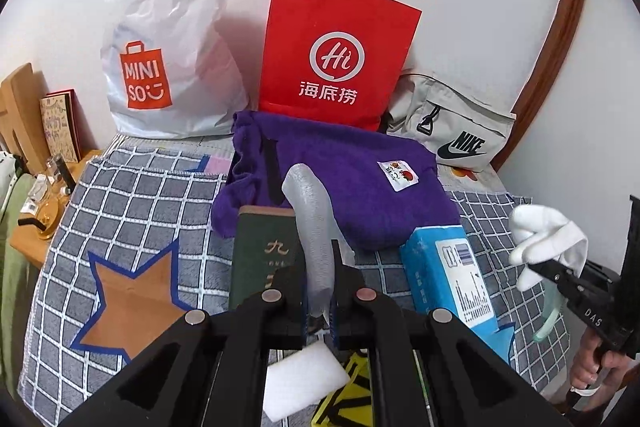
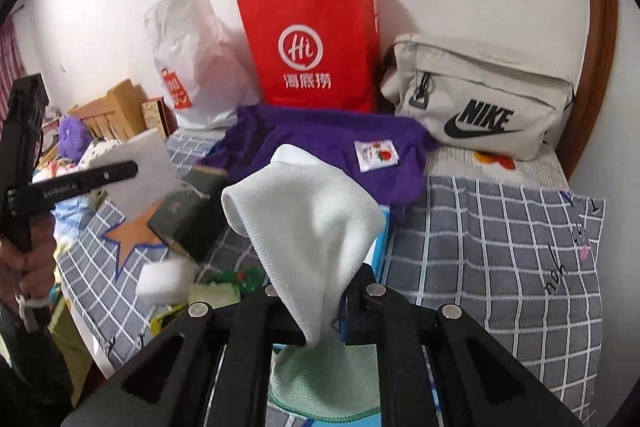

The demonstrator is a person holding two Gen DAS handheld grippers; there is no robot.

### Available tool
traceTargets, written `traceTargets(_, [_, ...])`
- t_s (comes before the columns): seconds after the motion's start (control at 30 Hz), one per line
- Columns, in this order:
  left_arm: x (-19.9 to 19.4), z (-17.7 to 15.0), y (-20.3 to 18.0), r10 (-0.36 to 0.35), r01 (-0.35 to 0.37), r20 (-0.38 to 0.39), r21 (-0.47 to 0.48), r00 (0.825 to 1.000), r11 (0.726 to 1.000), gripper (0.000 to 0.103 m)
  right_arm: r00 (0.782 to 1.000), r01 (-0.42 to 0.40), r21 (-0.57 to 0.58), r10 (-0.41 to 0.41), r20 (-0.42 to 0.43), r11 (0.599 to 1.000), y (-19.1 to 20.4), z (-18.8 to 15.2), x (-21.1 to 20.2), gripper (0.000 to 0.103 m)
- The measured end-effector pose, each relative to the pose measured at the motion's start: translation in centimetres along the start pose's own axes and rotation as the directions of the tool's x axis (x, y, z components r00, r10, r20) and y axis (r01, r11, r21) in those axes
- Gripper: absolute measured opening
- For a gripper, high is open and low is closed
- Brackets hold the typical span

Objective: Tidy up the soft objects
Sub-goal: 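Carry the mesh bag with the left gripper while the right gripper holds the white cloth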

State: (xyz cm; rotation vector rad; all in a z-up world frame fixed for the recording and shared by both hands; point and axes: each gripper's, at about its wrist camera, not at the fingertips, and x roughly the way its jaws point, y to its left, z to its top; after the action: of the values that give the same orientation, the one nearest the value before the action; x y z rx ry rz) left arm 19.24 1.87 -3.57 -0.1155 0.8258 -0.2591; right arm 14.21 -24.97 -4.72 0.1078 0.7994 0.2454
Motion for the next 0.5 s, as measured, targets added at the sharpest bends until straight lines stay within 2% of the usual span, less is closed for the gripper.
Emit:
traceTargets(0.2, [1.3, 1.6, -0.6, 0.012, -0.012, -0.010, 0.014, 1.000, 1.000, 0.007, 0.999, 0.031, 0.017, -0.031, 0.031, 0.999, -0.5, 2.3, 0.7, 0.010])
traceTargets(0.5, [3.7, 4.3, -1.4, 0.021, -0.020, -0.010, 0.032, 1.000, 0.999, 0.007, 0.999, 0.021, 0.011, -0.021, 0.035, 1.000, -1.4, 5.4, 3.1, 0.010])
